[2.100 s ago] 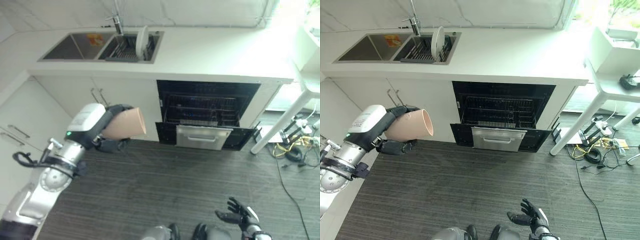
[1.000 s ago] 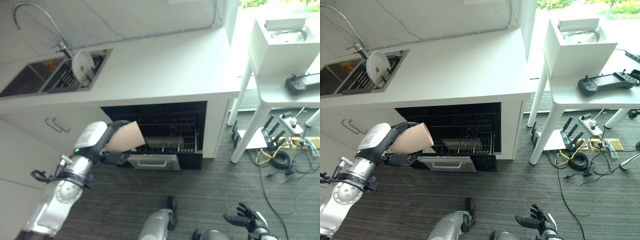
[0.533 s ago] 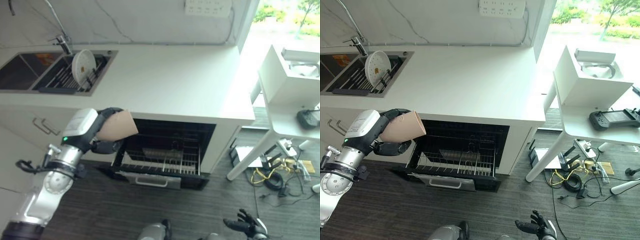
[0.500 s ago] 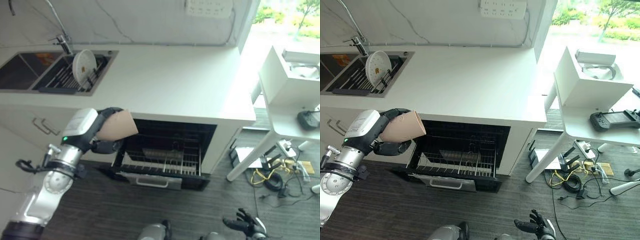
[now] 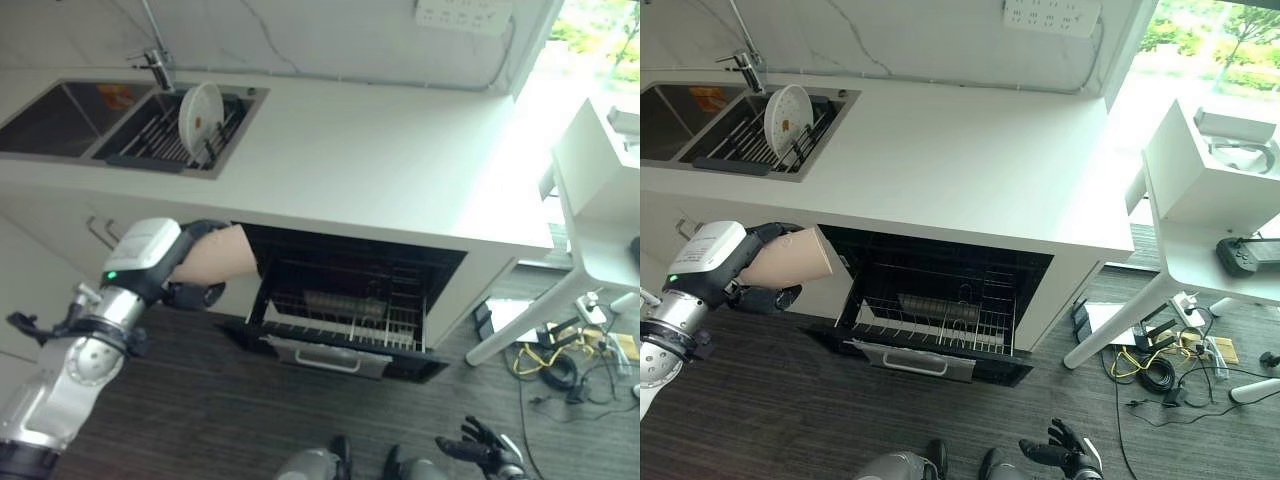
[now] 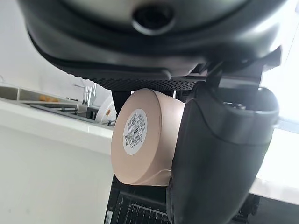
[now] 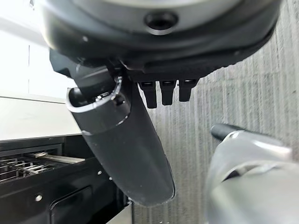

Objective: Place the dishes in the dishwasher.

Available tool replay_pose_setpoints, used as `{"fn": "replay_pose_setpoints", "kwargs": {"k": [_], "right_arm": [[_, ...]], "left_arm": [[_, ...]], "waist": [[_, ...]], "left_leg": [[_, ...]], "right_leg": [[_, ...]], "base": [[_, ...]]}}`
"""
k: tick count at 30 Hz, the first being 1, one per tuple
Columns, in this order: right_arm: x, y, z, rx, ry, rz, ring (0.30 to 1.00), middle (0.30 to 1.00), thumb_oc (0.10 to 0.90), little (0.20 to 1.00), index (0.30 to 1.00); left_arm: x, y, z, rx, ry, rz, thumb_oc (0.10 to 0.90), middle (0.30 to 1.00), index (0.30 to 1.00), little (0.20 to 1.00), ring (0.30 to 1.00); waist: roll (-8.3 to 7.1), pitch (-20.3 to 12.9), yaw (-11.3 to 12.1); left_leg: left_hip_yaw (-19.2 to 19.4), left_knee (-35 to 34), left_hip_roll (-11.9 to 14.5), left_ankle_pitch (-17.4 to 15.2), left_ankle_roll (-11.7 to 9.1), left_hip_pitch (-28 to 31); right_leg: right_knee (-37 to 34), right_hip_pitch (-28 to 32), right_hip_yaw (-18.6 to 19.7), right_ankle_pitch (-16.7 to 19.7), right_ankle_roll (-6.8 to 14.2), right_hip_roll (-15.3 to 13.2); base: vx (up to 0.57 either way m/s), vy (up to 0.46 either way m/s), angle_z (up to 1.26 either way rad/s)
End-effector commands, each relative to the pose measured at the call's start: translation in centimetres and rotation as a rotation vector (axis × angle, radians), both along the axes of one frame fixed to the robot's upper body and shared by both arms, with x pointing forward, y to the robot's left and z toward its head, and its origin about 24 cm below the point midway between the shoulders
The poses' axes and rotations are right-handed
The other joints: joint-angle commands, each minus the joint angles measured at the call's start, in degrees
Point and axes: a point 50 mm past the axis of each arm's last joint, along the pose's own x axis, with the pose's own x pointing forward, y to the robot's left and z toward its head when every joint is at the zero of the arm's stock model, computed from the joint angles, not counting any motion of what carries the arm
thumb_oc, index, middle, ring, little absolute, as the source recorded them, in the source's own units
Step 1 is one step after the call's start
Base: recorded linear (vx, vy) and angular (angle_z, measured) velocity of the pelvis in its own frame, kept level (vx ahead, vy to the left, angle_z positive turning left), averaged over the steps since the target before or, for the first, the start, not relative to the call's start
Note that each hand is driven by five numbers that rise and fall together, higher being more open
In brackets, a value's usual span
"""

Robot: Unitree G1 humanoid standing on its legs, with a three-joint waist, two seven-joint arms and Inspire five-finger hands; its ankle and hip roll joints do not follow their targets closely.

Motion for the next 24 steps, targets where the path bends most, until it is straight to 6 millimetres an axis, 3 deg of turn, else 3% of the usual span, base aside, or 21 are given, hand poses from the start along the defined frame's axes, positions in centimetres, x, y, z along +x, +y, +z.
{"fn": "replay_pose_setpoints", "kwargs": {"k": [1,3,5,7,9,12,15,19,20,22,23,24], "right_arm": [[1.5,-3.9,2.2,-0.119,-0.106,-0.084,0.9,0.9,0.8,0.9,0.9],[1.9,-4.8,2.8,-0.139,-0.153,-0.088,0.9,0.9,0.8,0.9,0.9],[2.3,-5.2,3.6,-0.223,-0.212,-0.03,0.9,0.9,0.8,0.9,0.9],[2.5,-6.0,4.5,-0.211,-0.3,-0.175,0.9,0.9,0.8,0.9,0.9],[2.7,-7.4,5.8,-0.184,-0.421,-0.327,0.9,0.9,0.8,0.9,0.9],[4.1,-8.4,8.0,-0.15,-0.633,-0.477,0.9,0.9,0.8,0.9,0.9],[5.4,-7.7,10.1,-0.155,-0.829,-0.502,0.9,0.9,0.8,0.9,0.9],[5.8,-7.6,11.9,-0.225,-0.921,-0.531,0.9,0.9,0.8,0.9,0.9],[6.0,-8.3,13.6,-0.19,-1.029,-0.554,0.9,0.9,0.8,0.9,0.9],[6.8,-8.3,15.9,-0.195,-1.132,-0.484,0.9,0.9,0.8,0.9,0.9],[7.9,-7.6,19.3,-0.204,-1.278,-0.37,0.9,0.9,0.8,0.9,0.9],[8.0,-7.2,20.4,-0.203,-1.34,-0.324,0.9,0.9,0.8,0.9,0.9]], "left_arm": [[0.4,-1.3,7.3,-0.091,-0.357,-0.105,0.4,0.3,0.3,0.3,0.3],[0.1,-1.8,6.9,-0.109,-0.373,-0.131,0.4,0.3,0.3,0.3,0.3],[0.3,-2.6,6.7,-0.125,-0.378,-0.174,0.4,0.3,0.3,0.3,0.3],[0.6,-3.3,6.4,-0.126,-0.389,-0.204,0.4,0.3,0.3,0.3,0.3],[0.8,-3.4,5.9,-0.131,-0.4,-0.213,0.4,0.3,0.3,0.3,0.3],[0.6,-3.4,5.2,-0.173,-0.408,-0.213,0.4,0.3,0.3,0.3,0.3],[0.6,-4.1,4.1,-0.266,-0.419,-0.234,0.4,0.3,0.3,0.3,0.3],[0.6,-4.9,2.7,-0.381,-0.392,-0.262,0.4,0.3,0.3,0.3,0.3],[0.6,-5.5,1.7,-0.5,-0.342,-0.289,0.4,0.3,0.3,0.3,0.3],[0.5,-5.9,1.0,-0.573,-0.314,-0.301,0.4,0.3,0.3,0.3,0.3],[0.4,-6.2,0.1,-0.657,-0.288,-0.311,0.4,0.3,0.3,0.3,0.3],[0.4,-6.2,-0.2,-0.705,-0.278,-0.319,0.4,0.3,0.3,0.3,0.3]], "waist": [[0.41,-0.37,-0.94],[1.8,-0.55,-0.85],[3.0,-1.24,-2.03],[3.33,-1.57,-3.13],[3.33,-1.99,-3.85],[3.04,-2.65,-3.97],[2.3,-3.15,-4.38],[1.43,-3.72,-4.87],[0.85,-4.02,-5.29],[0.54,-4.07,-5.69],[0.13,-4.08,-6.39],[0.02,-4.09,-6.61]], "left_leg": [[2.73,8.26,9.13,-6.87,-4.18,-0.71],[-0.78,8.26,15.15,-3.52,-7.06,-4.73],[3.01,8.26,19.11,-3.41,-8.38,-4.95],[4.81,8.26,20.67,-3.84,-9.39,-3.73],[6.16,8.26,20.31,-4.68,-9.42,-2.48],[4.41,8.26,18.05,-7.02,-8.07,-1.44],[4.53,8.26,17.29,-9.11,-6.61,-0.48],[4.44,8.26,17.04,-10.0,-6.01,0.07],[4.72,8.26,17.35,-9.99,-6.05,0.33],[5.01,8.26,17.57,-9.99,-6.01,0.59],[5.48,8.26,17.71,-9.87,-6.0,0.83],[5.67,8.26,17.77,-9.85,-5.98,0.94]], "right_leg": [[-0.37,3.07,1.4,-2.01,5.35,-2.0],[-0.37,3.06,2.73,-2.77,5.72,-1.89],[-0.37,3.55,-0.18,-3.07,6.28,-3.56],[-0.37,3.4,-1.99,-1.7,7.36,-5.54],[-0.37,3.15,-2.65,-0.61,8.27,-7.07],[-0.37,2.44,-1.27,0.62,9.37,-7.89],[-0.37,1.76,-0.09,1.0,10.05,-8.13],[-0.37,1.41,1.3,0.91,10.17,-7.71],[-0.37,1.44,1.53,0.91,10.12,-7.56],[-0.37,1.52,1.5,0.91,9.95,-7.55],[-0.37,1.48,1.44,1.01,9.82,-7.56],[-0.37,1.48,1.45,1.0,9.77,-7.55]], "base": [[-0.08,0.195,0.37],[-0.09,0.32,0.09],[-0.06,0.268,-0.03],[-0.06,0.186,0.19],[-0.01,0.142,0.41],[0.05,0.057,-0.04],[0.01,-0.036,-0.16],[0.01,-0.062,-0.08],[0.03,-0.08,-0.13],[0.02,-0.074,-0.13],[0.01,-0.054,-0.15],[0.01,-0.053,-0.23]]}}
